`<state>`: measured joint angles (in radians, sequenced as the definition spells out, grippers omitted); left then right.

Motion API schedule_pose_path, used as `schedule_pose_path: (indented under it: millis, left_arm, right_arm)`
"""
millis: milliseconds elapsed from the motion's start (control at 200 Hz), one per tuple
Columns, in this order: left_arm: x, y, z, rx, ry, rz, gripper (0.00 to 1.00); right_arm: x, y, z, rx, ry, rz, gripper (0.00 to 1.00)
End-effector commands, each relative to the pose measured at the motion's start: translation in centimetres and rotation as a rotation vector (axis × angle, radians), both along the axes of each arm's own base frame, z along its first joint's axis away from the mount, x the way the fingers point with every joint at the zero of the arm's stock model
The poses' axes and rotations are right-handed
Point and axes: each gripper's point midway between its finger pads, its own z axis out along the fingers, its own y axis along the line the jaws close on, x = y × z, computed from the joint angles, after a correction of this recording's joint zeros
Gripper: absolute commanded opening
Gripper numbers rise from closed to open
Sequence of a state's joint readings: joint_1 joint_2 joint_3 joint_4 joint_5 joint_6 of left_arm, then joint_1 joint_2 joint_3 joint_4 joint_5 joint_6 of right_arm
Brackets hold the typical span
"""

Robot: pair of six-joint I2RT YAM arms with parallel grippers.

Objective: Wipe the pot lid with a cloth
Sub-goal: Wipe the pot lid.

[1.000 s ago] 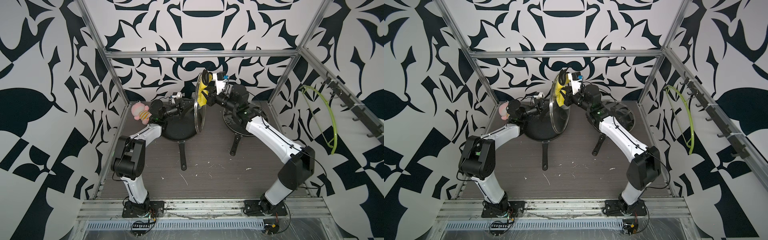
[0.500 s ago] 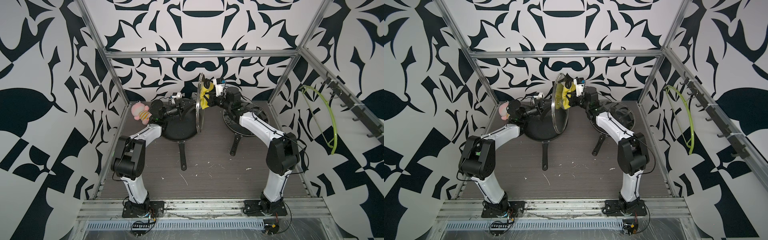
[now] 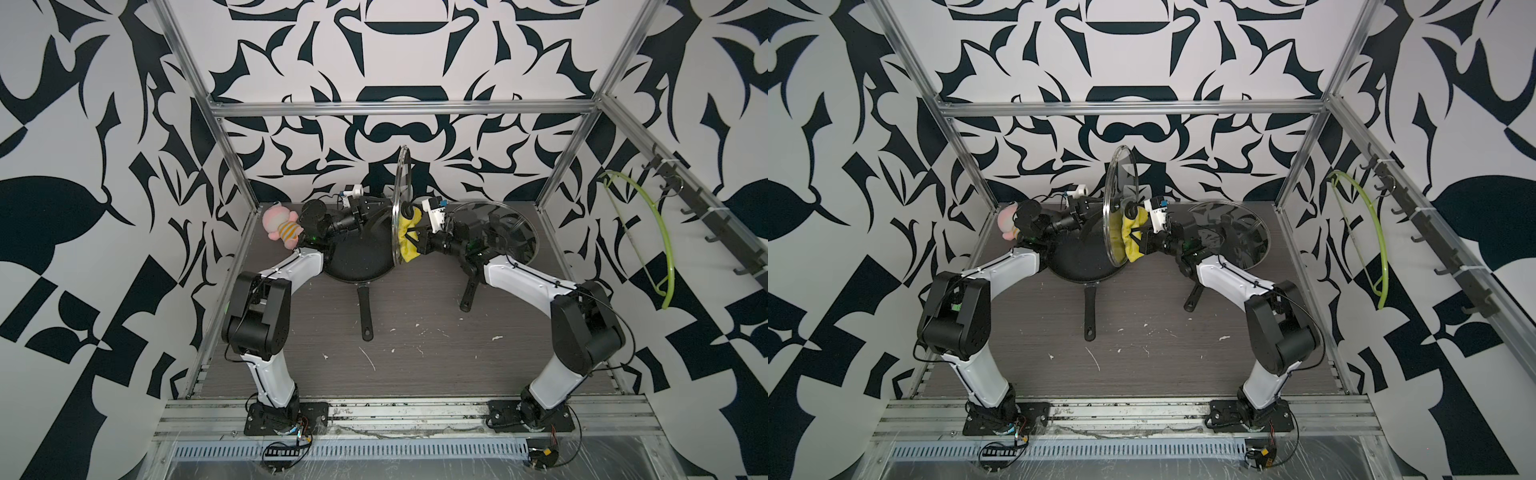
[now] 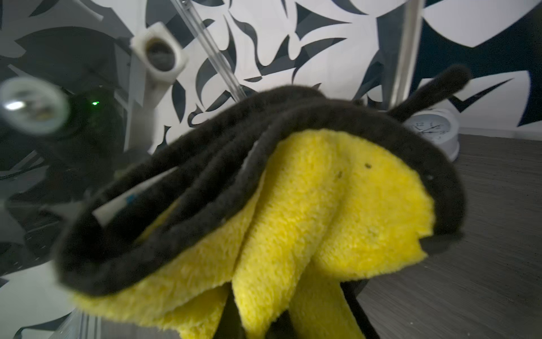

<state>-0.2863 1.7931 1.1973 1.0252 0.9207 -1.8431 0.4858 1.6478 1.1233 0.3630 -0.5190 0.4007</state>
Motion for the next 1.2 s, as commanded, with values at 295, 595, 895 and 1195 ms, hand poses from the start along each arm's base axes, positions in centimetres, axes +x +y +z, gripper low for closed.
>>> schedule_pose_path:
  millis: [295,595,895,1195]
  left_arm:
    - [0.0,1.7,5.5,-0.065,-0.271,0.09,0.0]
    - [-0.1,1.4,4.4,-0.008,-0.292,0.078,0.0]
    - [-1.9,1.4,4.7,-0.016,-0.312,0.034,0.0]
    - [-3.5,1.6,6.8,-0.059,-0.35,0.01,0.0]
  right_arm:
    - [-9.4,2.9,13.1,0.132,-0.322,0.242,0.0]
    - [-6.9,1.7,19.8,0.152,-0.451,0.084,0.0]
    - [0.4,-0.4,21.8,0.125,-0.434,-0.135,0.0]
    - [6.6,-0.2,16.6,0.075,-0.317,-0.167,0.0]
